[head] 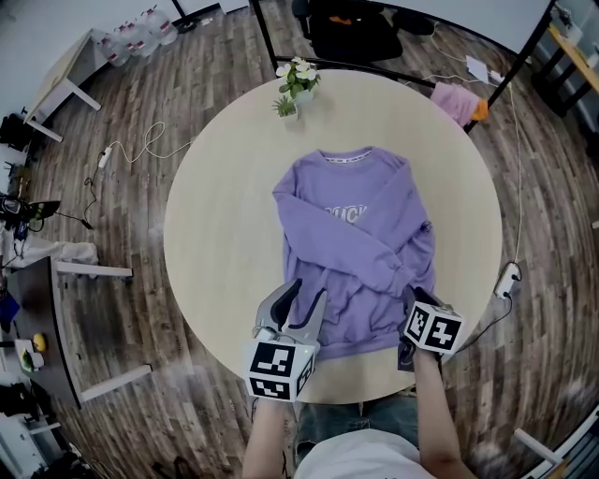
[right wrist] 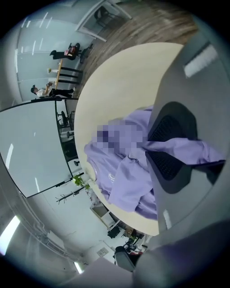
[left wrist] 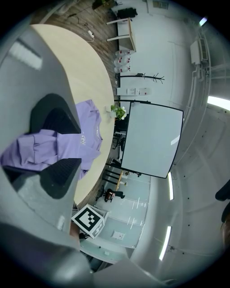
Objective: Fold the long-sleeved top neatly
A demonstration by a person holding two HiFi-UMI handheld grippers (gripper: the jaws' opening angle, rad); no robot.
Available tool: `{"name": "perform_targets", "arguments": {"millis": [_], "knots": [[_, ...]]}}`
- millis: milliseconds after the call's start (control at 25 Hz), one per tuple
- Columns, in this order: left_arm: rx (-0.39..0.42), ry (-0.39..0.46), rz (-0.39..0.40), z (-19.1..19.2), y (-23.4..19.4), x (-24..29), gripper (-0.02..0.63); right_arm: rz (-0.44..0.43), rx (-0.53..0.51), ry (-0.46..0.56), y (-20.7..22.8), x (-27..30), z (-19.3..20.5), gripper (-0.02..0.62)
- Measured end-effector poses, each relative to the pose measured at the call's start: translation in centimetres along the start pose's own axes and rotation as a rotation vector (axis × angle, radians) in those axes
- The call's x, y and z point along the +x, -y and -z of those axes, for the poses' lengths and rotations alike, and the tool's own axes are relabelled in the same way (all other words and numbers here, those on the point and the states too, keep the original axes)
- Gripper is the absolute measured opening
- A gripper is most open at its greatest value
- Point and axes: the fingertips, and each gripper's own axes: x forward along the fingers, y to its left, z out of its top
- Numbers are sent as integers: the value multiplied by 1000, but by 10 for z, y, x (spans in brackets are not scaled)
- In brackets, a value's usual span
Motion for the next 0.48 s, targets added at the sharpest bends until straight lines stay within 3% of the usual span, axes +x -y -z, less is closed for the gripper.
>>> {"name": "perform_targets", "arguments": {"millis": [240, 360, 480], "knots": [[-12, -6, -16, 6, 0, 0, 174, -54, -156, 48, -13, -4, -15, 26], [-19, -15, -30, 10, -7, -5, 174, -82, -182, 0, -24, 10, -7, 26], [-31, -24, -46, 17, -15, -11, 174, -46, -176, -56, -15, 23, 10, 26]]}}
